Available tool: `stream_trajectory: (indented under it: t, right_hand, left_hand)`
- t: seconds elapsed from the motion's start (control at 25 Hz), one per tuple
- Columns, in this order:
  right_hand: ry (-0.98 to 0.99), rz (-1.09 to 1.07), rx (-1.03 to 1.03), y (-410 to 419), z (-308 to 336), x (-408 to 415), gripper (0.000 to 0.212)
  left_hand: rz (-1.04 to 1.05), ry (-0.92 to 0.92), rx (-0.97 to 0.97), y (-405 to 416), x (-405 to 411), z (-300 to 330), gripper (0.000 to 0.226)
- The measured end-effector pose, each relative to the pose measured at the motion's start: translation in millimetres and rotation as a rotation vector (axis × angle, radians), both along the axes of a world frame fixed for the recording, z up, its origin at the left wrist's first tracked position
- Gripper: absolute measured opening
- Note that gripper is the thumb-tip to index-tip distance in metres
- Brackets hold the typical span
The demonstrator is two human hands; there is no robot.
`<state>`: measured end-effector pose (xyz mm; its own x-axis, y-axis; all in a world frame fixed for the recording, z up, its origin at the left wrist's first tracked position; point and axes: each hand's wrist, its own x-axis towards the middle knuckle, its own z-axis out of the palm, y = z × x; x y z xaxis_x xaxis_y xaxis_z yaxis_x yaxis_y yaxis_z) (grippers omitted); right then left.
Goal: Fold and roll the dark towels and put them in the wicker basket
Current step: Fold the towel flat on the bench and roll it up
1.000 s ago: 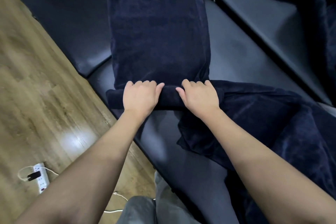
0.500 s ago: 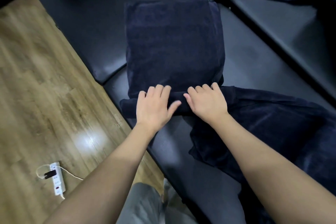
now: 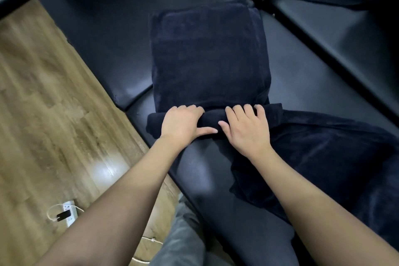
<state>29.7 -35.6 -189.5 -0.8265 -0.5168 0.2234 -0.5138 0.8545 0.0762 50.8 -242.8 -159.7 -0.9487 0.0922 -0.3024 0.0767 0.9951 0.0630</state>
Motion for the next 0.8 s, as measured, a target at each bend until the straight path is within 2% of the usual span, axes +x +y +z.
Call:
stream_trajectory:
  t: [0.08,0.16,0.24,0.4,0.48,0.6,0.68,0.8]
  right_hand:
    - [0.031,0.002,-0.039,-5.2,-2.2,-14.0,0.05]
    - [0.018,0.015,-0.046,-10.8,-2.2,-30.0,0.051]
    - [-0.038,0.005,-0.026,-15.8,-0.4,-43.6,0.054]
    - [-0.011,-0.03,-0.071,-16.9,3.8,-46.6,0.048]
    - [0.032,-0.036,-0.066,-10.6,1.5,-30.5,0.036]
    - [0.027,-0.061,-0.082,-12.6,-0.4,-20.9,0.035]
    - [0.044,-0.095,-0.089,-19.7,-2.0,-32.3,0.035]
    - [-0.018,-0.113,-0.045,-31.6,2.9,-60.9,0.044]
  left_hand:
    - [0.034,0.034,-0.03,4.3,0.8,4.3,0.076]
    - [0.071,0.191,-0.092,18.9,15.9,-1.4,0.067]
    - [0.137,0.282,-0.063,34.1,24.9,-10.5,0.055]
    - [0.169,0.269,-0.063,26.1,-11.0,-8.0,0.05]
    - [0.168,0.174,-0.083,19.9,-31.6,-1.4,0.051]
    - [0.198,0.039,-0.038,18.9,-54.3,3.5,0.05]
    - [0.202,0.085,-0.051,20.5,-51.2,4.9,0.048]
    - [0.192,0.287,-0.049,30.8,-23.3,-1.3,0.04]
